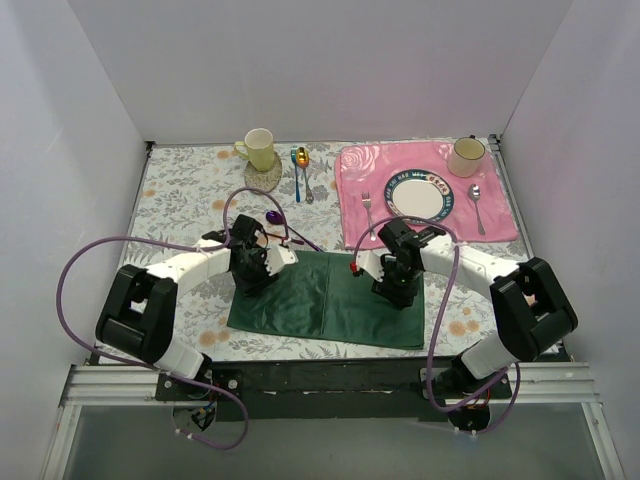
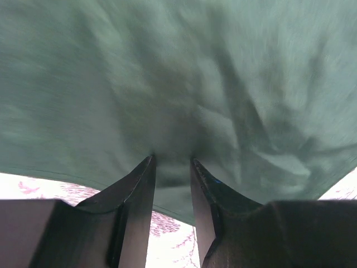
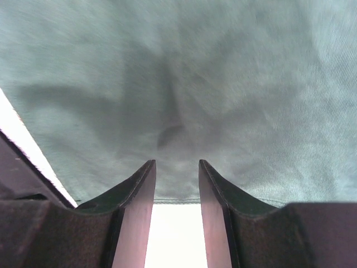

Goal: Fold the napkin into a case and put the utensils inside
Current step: Smooth out the rectangle-folded napkin at the center of the board.

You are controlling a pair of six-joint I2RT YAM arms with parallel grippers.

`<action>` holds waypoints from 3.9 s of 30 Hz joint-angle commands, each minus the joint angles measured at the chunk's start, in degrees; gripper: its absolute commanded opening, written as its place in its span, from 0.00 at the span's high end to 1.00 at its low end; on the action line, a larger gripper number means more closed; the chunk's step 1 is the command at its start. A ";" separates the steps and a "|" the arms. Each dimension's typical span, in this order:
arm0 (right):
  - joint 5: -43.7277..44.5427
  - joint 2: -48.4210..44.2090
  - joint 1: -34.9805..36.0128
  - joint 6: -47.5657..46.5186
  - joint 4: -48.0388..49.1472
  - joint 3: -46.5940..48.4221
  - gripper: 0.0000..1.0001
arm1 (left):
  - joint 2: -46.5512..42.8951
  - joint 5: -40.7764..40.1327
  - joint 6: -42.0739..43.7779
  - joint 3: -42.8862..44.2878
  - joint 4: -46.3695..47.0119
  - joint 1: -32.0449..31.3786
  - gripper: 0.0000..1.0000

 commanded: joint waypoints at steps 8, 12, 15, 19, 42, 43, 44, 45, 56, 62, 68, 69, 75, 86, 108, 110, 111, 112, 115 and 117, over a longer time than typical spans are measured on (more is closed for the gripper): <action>4.42 4.44 -2.33 -3.74 4.13 -1.96 0.56 | -8.71 1.42 2.92 -7.32 -6.91 -2.28 0.74; 3.55 3.65 -2.33 -5.41 3.51 -1.34 0.55 | -12.05 1.77 1.61 -9.35 -9.11 -3.43 0.75; 1.44 3.48 -2.42 -6.03 0.01 0.14 0.55 | -12.67 2.47 1.08 -9.36 -9.90 -3.87 0.75; -0.50 1.37 -2.25 -6.99 -2.20 -2.13 0.56 | -12.85 3.18 1.07 -8.83 -10.96 -3.96 0.75; -16.67 -15.85 -6.11 19.60 11.83 21.67 0.01 | -15.92 27.27 -34.29 20.34 5.70 2.28 0.02; -17.37 -16.21 -6.20 21.81 13.60 22.29 0.01 | -15.67 25.69 -42.09 20.96 8.70 2.37 0.02; -17.64 -16.38 -6.20 24.97 15.27 22.65 0.01 | -15.23 22.63 -46.69 21.40 12.90 2.28 0.02; -17.99 -16.30 -6.20 29.70 17.12 22.56 0.02 | -14.88 22.34 -49.17 21.32 14.77 2.28 0.02; -36.80 -6.72 -6.20 51.33 35.36 3.96 0.02 | -3.10 40.45 -77.30 5.61 41.89 1.41 0.02; -37.24 0.66 -6.20 58.73 43.93 1.48 0.02 | 4.02 37.55 -89.00 -0.56 54.04 -0.44 0.02; -36.19 7.86 -6.20 64.46 54.13 -0.11 0.02 | 12.54 35.26 -94.72 -2.85 64.94 -0.35 0.02; -36.01 8.83 -6.20 64.81 54.74 0.06 0.02 | 13.42 35.43 -95.25 -2.85 66.37 -0.44 0.02; -35.22 13.84 -6.20 67.18 58.88 -0.29 0.02 | 19.57 34.91 -97.97 -1.63 72.36 -0.35 0.02; -36.27 18.77 -8.66 65.08 58.79 -3.71 0.03 | 22.57 36.57 -100.00 -6.54 77.10 4.48 0.02; -39.52 18.60 -11.56 61.47 54.49 -4.33 0.05 | 14.93 46.50 -91.74 -14.46 70.51 22.50 0.02; -40.49 17.37 -11.30 63.13 55.45 -4.16 0.05 | 13.00 48.35 -93.05 -14.46 72.70 22.32 0.02; -40.75 15.89 -11.21 65.84 57.19 -4.07 0.05 | 12.29 48.53 -93.84 -14.46 73.41 21.97 0.02; -41.01 15.09 -10.86 67.26 58.26 -3.98 0.05 | 11.16 48.70 -94.80 -14.20 74.28 21.62 0.02; -40.93 12.88 -9.55 74.03 63.95 -3.89 0.05 | 10.09 47.48 -94.99 -13.49 74.38 19.78 0.02; -40.93 13.05 -8.40 77.19 66.69 -3.72 0.05 | 10.09 46.77 -94.90 -13.23 74.64 18.38 0.02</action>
